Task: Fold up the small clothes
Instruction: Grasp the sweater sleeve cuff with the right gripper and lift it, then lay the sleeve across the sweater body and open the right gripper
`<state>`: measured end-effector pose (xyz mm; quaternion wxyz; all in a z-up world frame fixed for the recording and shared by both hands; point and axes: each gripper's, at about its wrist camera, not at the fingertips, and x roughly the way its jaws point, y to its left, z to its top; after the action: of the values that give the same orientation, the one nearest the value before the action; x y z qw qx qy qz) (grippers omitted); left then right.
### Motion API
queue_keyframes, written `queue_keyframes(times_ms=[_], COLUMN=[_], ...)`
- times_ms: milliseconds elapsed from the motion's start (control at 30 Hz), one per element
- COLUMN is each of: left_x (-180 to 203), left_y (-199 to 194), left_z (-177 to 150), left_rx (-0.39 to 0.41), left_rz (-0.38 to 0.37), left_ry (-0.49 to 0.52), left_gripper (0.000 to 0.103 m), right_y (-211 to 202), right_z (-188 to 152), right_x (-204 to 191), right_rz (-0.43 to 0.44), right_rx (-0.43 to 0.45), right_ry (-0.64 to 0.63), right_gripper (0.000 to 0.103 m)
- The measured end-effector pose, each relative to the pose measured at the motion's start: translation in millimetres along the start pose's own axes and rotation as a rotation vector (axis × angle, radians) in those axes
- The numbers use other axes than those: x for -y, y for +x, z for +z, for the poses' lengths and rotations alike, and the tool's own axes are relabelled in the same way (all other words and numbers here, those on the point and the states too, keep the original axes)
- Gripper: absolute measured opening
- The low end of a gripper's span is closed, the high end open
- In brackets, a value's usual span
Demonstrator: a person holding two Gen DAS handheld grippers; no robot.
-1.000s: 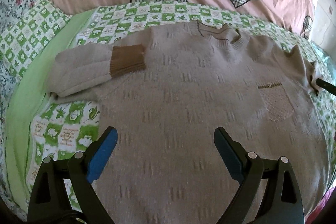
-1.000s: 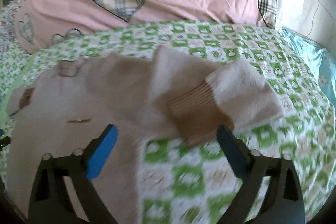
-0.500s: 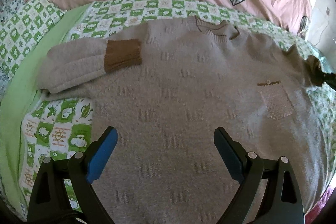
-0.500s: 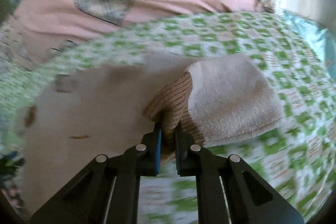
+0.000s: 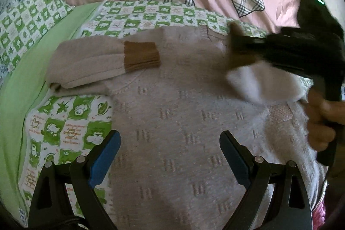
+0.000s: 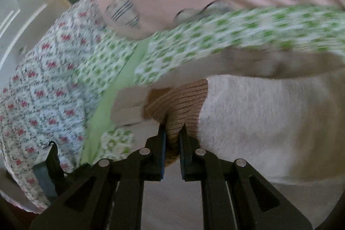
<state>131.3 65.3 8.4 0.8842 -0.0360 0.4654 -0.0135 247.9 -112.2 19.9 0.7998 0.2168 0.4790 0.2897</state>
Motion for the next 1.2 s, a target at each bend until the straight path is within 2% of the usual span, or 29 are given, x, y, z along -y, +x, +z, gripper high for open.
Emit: queue_keyframes(times_ms=[100,200,300,367,433,533,700,800,833,867,900,933,967,1100,1200], left_x=[-8.0,-17.4,-25.0,-25.5,-24.5,-21.2,-31.0,-40.5,-40.5,-40.2,-38.1,-34.4,-32.0,-23.9,-25.2], left_y=[3.2,11.2,25.7,37.7,50.8,70.3,106.0,114.8,114.6,112.4,111.9,110.9,108.4,71.7,75.7], left_z=[2.1,9.1,19.9,29.4,39.0,53.8,74.6,85.6,86.7,87.6,90.3,89.4,89.5,81.2,73.7], left_rx=[0.007,0.006,-0.001,-0.013,-0.026,-0.045,-0.086,-0.067,-0.051,-0.03,-0.02,-0.04,-0.049,0.041,0.02], left_rz=[-0.021,-0.053,-0.095,-0.115,-0.129,-0.139,-0.171,-0.212,-0.22,-0.235,-0.253,-0.26,-0.268,-0.29,-0.248], left_ry=[-0.025,-0.061,-0.099,-0.114,-0.121,-0.12,-0.191,-0.251,-0.258,-0.262,-0.25,-0.246,-0.244,-0.188,-0.174], left_gripper=[0.094,0.094,0.094,0.094,0.094,0.094,0.094,0.093,0.091,0.069,0.027,0.008,0.005,0.006,0.006], right_y=[38.7,66.7,86.3,85.9,73.2,43.2,-27.2,-71.6,-88.8,-99.8,-111.4,-123.2,-134.4,-166.2,-163.9], right_z=[1.2,2.3,4.9,3.6,1.7,-1.8,-23.5,-41.7,-48.3,-52.0,-55.2,-58.5,-60.7,-56.6,-44.0], right_x=[-11.7,-11.3,-2.3,2.0,5.3,19.5,56.8,82.7,93.5,101.0,108.7,117.2,124.9,156.0,180.5], right_rz=[0.074,0.08,0.083,0.084,0.093,0.084,-0.032,-0.118,-0.164,-0.193,-0.222,-0.25,-0.279,-0.428,-0.506], right_rx=[-0.065,-0.104,-0.141,-0.142,-0.108,-0.062,0.038,0.106,0.133,0.151,0.173,0.195,0.215,0.26,0.231], right_ry=[-0.002,0.019,0.07,0.094,0.09,0.11,0.163,0.208,0.228,0.245,0.264,0.281,0.294,0.312,0.309], right_gripper=[0.012,0.012,0.022,0.049,0.056,0.056,0.056,0.056,0.056,0.056,0.056,0.056,0.056,0.056,0.056])
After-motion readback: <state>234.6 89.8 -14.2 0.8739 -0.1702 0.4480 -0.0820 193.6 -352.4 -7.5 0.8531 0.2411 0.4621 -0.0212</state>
